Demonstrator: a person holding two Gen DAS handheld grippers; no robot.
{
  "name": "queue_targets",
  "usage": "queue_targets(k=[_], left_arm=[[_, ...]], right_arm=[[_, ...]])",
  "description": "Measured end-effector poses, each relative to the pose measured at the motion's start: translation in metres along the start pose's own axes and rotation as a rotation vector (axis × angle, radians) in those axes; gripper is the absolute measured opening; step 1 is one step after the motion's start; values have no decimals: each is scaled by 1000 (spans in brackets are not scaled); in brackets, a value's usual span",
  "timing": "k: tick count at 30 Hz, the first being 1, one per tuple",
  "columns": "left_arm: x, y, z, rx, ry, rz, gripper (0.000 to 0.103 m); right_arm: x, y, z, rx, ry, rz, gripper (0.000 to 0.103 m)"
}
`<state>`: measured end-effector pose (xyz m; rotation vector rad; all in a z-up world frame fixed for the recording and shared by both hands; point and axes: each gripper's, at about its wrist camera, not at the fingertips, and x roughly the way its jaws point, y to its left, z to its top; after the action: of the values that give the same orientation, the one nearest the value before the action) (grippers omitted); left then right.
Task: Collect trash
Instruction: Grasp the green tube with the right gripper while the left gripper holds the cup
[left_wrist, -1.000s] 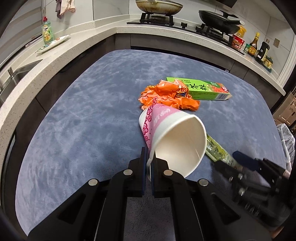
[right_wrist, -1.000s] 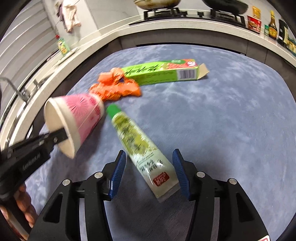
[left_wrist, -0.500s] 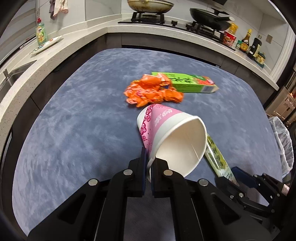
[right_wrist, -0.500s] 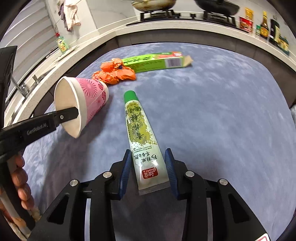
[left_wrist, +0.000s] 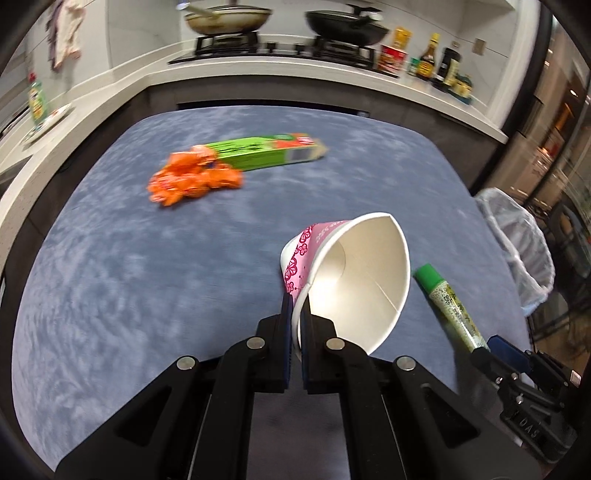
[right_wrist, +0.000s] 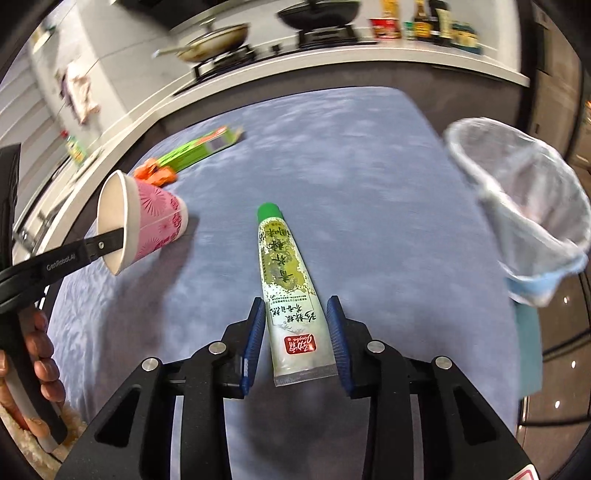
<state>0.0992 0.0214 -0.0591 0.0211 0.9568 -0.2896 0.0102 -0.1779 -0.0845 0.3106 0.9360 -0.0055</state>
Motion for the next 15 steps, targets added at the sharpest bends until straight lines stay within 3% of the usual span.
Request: queue_targets(k=[1, 2, 3, 7, 15], left_arm=[[-1, -8, -1, 11, 1, -13, 3], [-3, -16, -1, 21, 1, -23, 3], [-4, -23, -1, 30, 1, -32, 3], [-7, -50, -1, 71, -2, -56, 3], [-4, -83, -3, 116, 12, -61, 3]], right_arm=[[-7, -10, -2, 23, -10, -3, 31], [-10, -15, -3, 34, -17, -6, 10], [-14, -22, -4, 46, -20, -15, 8], [-22, -44, -4, 93, -34, 1, 7], [-11, -52, -9, 90, 3, 3, 18]])
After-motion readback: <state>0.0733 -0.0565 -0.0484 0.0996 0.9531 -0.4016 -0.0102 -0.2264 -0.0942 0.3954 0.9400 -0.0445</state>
